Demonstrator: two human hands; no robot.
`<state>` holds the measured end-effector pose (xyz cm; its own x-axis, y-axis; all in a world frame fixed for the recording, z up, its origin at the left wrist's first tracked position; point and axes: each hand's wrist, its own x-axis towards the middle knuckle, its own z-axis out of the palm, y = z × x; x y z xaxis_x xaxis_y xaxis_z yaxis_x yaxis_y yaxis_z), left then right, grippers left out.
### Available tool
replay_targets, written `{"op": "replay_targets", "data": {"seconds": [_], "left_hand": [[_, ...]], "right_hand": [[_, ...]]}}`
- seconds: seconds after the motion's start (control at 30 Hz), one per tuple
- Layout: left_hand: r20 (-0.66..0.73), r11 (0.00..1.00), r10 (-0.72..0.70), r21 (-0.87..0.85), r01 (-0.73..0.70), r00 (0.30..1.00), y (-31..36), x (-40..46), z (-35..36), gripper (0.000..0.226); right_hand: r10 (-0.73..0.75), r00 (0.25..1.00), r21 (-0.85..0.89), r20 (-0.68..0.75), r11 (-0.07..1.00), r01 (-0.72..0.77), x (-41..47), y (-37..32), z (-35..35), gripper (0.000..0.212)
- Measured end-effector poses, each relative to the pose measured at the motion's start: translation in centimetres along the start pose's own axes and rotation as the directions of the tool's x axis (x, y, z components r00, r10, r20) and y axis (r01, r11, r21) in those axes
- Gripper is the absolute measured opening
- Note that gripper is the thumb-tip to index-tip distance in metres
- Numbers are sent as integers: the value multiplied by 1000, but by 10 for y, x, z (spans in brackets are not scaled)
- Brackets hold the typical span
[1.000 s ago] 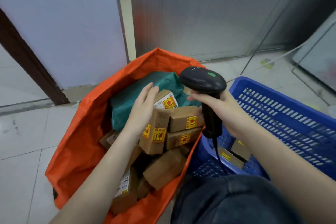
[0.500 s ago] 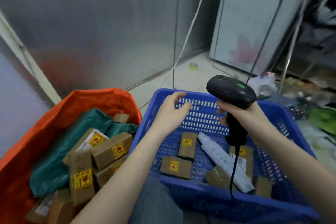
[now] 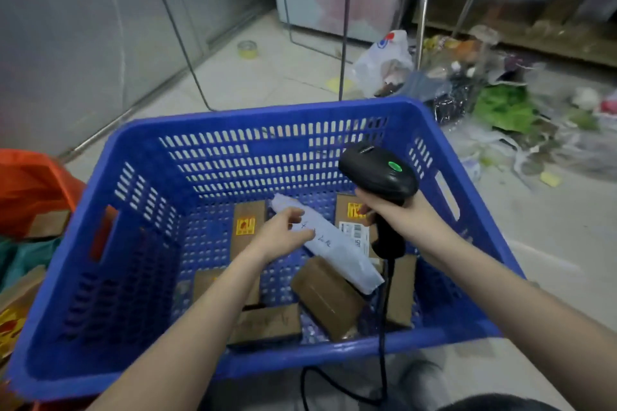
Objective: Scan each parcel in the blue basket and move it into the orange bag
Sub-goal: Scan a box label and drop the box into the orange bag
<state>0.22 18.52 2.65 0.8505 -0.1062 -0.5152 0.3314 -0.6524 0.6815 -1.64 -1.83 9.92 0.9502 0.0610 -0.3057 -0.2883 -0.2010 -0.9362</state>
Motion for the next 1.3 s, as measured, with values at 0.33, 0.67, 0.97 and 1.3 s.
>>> {"op": "replay_targets", "data": {"seconds": [0.33,0.67,0.97,1.3], "left_hand": [[420,948,-238,298,115,876,-74,90,58,101],[466,965,-219,235,119,857,-74,102,71,108],[164,981,-14,194,-18,986,-6,35,-18,85],[-319,761,22,-610,-223,948,65,-98,-114,55]], "right_hand": [[161,986,-8,42,987,-161,62,82,25,26],[166,985,65,51,983,-169,61,83,27,20],[6,999,110,-37,994,-2,20,-12,9,8],[-153,979,302,-135,935,188,-60,-120,33,15]]}}
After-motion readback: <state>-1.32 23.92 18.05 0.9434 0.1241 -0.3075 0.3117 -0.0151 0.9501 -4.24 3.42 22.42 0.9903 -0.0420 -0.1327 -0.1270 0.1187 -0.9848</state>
